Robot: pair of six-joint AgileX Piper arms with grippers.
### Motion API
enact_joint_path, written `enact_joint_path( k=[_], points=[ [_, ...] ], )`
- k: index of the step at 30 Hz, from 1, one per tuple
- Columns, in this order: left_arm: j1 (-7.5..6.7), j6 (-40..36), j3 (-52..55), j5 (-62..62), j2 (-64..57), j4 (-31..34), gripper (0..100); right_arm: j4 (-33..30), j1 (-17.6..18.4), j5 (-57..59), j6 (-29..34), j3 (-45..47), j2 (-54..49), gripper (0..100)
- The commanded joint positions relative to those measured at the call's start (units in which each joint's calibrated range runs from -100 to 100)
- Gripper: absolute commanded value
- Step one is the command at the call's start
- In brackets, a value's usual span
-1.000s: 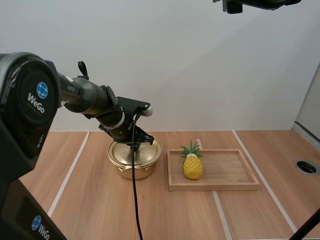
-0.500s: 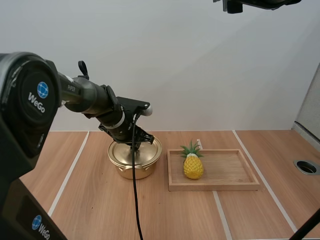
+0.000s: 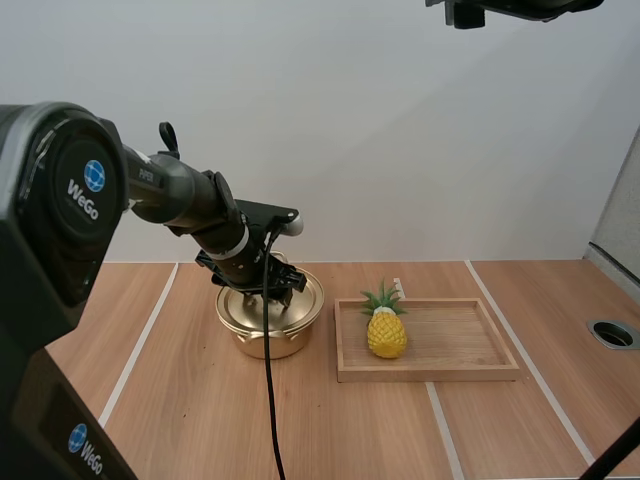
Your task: Open the pot, put the grape inside, and close it
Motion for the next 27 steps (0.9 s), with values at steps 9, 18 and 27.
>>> enact_joint_path(
  k=[9, 18, 27],
  points=[
    [-0.04, -4.0, -11.0, 0.8, -7.6, 3.1, 100, -1.7, -0.2, 0.7, -0.2, -0.4, -0.8, 100],
    [-0.04, -13.6, -27.5, 0.1, -14.6, 18.7, 100, -2.0, -0.2, 1.3, -0.2, -0.4, -0.8, 100],
    [-0.04, -14.5, -38.0, -2.7, -23.5, 23.3, 24, -2.2, -0.2, -0.2, -0.3, -0.4, -0.8, 84]
  ],
)
